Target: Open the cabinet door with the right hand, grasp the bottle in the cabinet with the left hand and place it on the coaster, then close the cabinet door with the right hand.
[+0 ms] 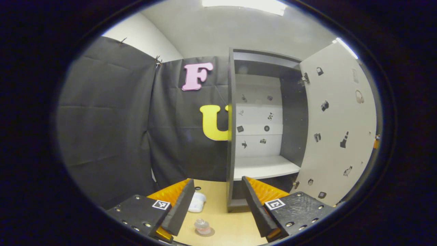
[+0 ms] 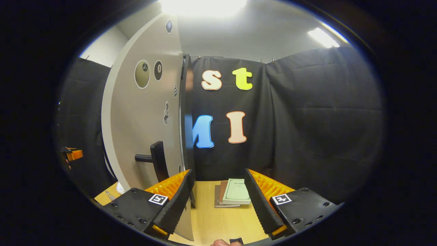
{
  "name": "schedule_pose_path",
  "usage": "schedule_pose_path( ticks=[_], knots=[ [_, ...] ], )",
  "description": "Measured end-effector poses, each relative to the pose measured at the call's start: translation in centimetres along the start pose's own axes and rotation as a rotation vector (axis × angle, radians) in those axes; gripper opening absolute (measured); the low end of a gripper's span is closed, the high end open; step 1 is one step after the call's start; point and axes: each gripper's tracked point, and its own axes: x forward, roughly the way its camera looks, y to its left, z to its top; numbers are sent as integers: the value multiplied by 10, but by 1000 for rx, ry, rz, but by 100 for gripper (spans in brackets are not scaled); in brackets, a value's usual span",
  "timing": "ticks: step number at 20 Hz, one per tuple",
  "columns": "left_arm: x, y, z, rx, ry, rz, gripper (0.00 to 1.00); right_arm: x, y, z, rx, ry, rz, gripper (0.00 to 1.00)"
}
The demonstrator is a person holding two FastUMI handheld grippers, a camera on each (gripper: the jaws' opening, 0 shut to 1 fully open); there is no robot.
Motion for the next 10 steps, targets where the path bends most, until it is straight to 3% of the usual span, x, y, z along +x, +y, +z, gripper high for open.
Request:
schedule_pose_path(
  ticks=[3, 10],
  knots=[
    [4, 12, 5, 20, -14, 6, 83, -5, 16, 3, -4, 13, -4, 92],
    [13, 39, 14, 86, -42, 46, 87, -11, 100, -1, 30, 28, 108, 92]
  ],
)
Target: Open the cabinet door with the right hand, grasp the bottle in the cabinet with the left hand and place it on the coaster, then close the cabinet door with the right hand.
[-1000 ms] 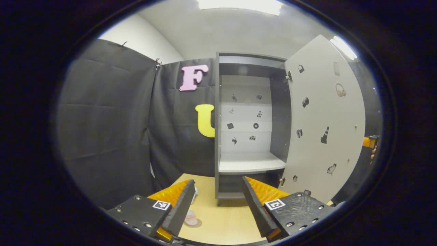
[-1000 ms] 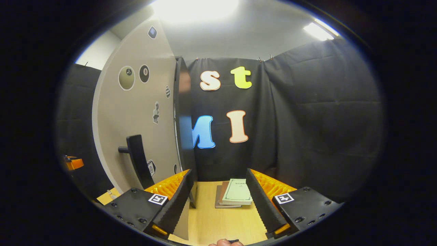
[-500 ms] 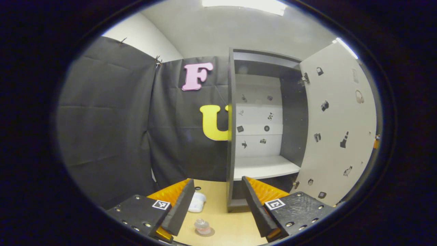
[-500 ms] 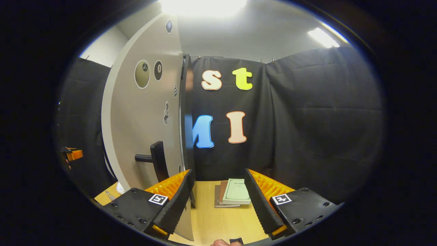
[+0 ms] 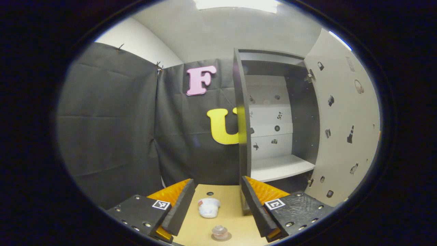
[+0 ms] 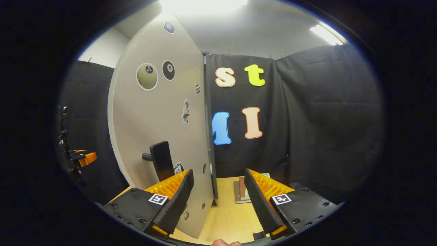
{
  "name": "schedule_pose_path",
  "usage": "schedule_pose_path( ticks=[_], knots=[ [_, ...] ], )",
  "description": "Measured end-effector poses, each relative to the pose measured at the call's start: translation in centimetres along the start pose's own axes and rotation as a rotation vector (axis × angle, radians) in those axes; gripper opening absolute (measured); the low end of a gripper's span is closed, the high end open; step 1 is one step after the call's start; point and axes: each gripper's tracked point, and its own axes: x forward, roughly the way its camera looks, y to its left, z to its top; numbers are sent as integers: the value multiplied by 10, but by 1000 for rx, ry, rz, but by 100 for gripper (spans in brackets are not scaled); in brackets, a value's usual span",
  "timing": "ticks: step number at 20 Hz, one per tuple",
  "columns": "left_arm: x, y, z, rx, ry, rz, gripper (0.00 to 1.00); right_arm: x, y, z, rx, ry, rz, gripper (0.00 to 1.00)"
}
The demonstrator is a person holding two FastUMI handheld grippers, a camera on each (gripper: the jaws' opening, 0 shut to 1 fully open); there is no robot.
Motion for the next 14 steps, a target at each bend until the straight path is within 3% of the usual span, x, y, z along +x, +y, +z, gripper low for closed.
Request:
schedule_pose_path(
  ticks=[7, 12, 14],
  knots=[
    [7, 40, -13, 31, 23, 43, 84, 19, 73, 1, -18, 12, 145, 95],
    [16, 67, -20, 0, 27, 37, 84, 28, 124, -3, -13, 18, 236, 92],
    [22, 82, -22, -1, 29, 44, 85, 37, 150, -3, -39, 17, 274, 98]
  ],
)
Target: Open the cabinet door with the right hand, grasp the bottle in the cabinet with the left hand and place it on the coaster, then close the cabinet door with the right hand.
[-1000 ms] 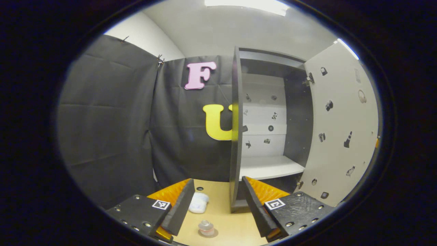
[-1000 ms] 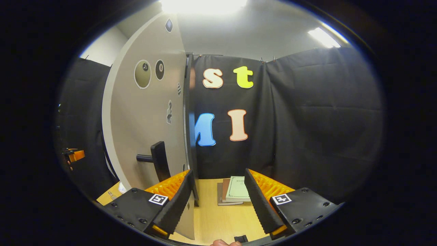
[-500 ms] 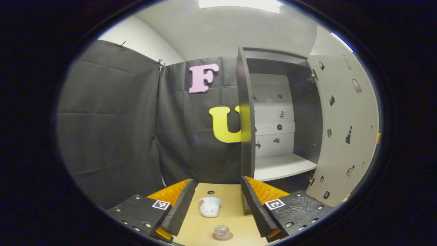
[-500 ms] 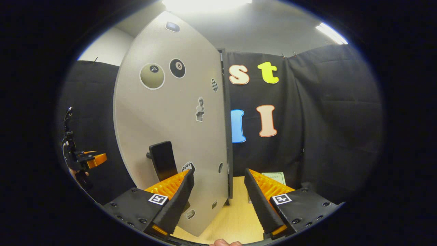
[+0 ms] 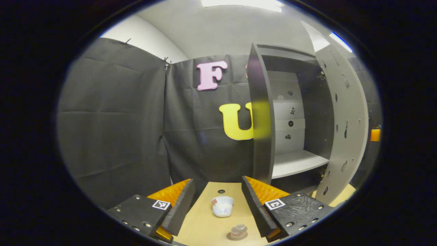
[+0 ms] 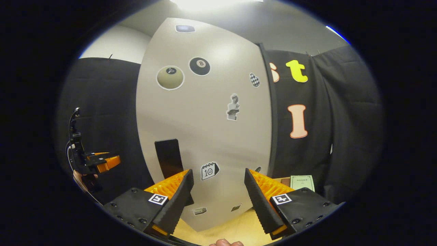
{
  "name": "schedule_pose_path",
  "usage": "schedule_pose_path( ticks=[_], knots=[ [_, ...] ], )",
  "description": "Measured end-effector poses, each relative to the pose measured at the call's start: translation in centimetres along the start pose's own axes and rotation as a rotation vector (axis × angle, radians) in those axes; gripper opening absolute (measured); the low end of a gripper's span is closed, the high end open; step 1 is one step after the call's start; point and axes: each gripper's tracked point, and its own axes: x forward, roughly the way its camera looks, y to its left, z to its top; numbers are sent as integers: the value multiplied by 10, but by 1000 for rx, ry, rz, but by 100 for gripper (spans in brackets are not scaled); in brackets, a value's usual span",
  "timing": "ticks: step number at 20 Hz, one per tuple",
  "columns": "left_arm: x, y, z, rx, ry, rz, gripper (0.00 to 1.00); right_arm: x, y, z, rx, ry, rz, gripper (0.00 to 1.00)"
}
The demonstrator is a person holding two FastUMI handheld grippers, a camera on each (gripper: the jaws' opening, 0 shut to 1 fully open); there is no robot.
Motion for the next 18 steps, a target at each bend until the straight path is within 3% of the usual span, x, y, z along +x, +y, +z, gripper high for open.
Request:
schedule_pose_path(
  ticks=[1, 7, 13, 18],
  knots=[
    [5, 8, -3, 1, -2, 3, 85, 9, 11, 0, -12, -2, 13, 92],
    [17, 39, -16, -44, 4, -10, 84, 31, 45, 4, -22, 6, 44, 95],
    [30, 20, -47, -233, 84, -85, 85, 19, 13, 0, -10, 27, -62, 96],
    [28, 19, -27, -234, 39, -99, 83, -3, -41, -8, 27, 5, -154, 96]
  ],
)
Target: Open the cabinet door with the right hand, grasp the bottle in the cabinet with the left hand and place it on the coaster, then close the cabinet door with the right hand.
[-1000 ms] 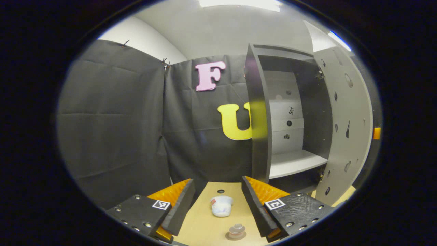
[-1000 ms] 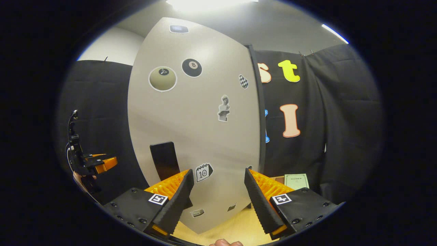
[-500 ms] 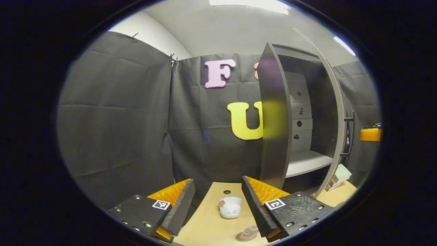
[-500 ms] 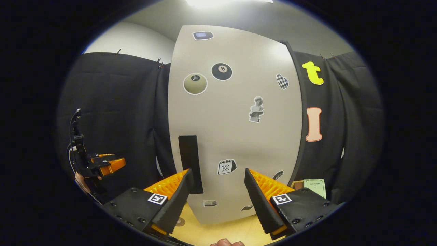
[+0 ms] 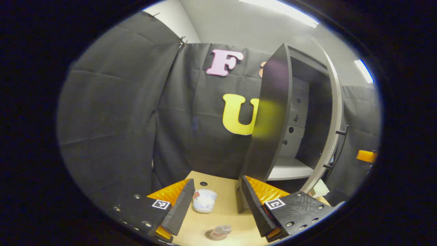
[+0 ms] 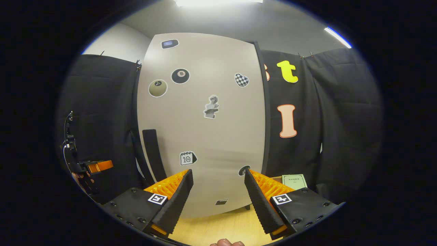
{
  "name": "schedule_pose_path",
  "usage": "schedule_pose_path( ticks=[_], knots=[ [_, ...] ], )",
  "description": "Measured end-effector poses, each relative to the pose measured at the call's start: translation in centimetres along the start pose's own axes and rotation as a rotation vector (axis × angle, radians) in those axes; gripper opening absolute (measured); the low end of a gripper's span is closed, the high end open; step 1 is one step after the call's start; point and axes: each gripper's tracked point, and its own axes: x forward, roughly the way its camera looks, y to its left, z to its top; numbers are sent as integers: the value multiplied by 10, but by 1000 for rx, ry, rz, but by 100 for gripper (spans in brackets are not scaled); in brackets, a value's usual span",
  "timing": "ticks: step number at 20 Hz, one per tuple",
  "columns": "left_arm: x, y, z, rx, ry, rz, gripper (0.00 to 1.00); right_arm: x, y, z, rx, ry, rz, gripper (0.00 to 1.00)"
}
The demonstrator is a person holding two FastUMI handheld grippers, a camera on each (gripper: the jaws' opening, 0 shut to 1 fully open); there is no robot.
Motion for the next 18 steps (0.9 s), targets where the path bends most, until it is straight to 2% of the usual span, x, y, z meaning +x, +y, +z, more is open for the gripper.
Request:
schedule_pose_path(
  ticks=[2, 3, 4, 5, 7, 9, 10, 11, 12, 13, 15, 18],
  knots=[
    [-2, 1, 17, 31, -47, 20, 83, 1, -23, -2, 32, 8, -14, 96],
    [3, -1, 15, 35, -59, 30, 87, 0, -34, -2, 50, 5, -16, 95],
    [6, -6, 15, 21, -58, 43, 83, 1, -47, -1, 60, -3, -26, 95],
    [4, -16, 15, -5, -52, 49, 85, 3, -63, -2, 61, -1, -40, 95],
    [-4, -42, 18, -43, -62, 16, 84, 1, -90, -4, 56, 3, -50, 95],
    [-15, -72, 21, -31, -73, 2, 85, -2, -116, -7, 54, 6, -57, 97],
    [-19, -83, 23, -16, -79, 3, 83, -4, -126, -9, 55, 10, -52, 92],
    [-24, -93, 25, -3, -88, 7, 83, -3, -135, -10, 54, 12, -48, 92],
    [-28, -103, 26, 6, -96, 9, 83, -2, -143, -11, 52, 13, -46, 98],
    [-30, -113, 29, 7, -110, 10, 83, -2, -150, -13, 46, 13, -39, 98],
    [-30, -136, 33, -16, -135, 0, 85, -3, -159, -17, 32, 10, -18, 98],
    [-32, -171, 31, -68, -158, -25, 83, 5, -163, -23, 71, 16, 56, 98]
  ],
)
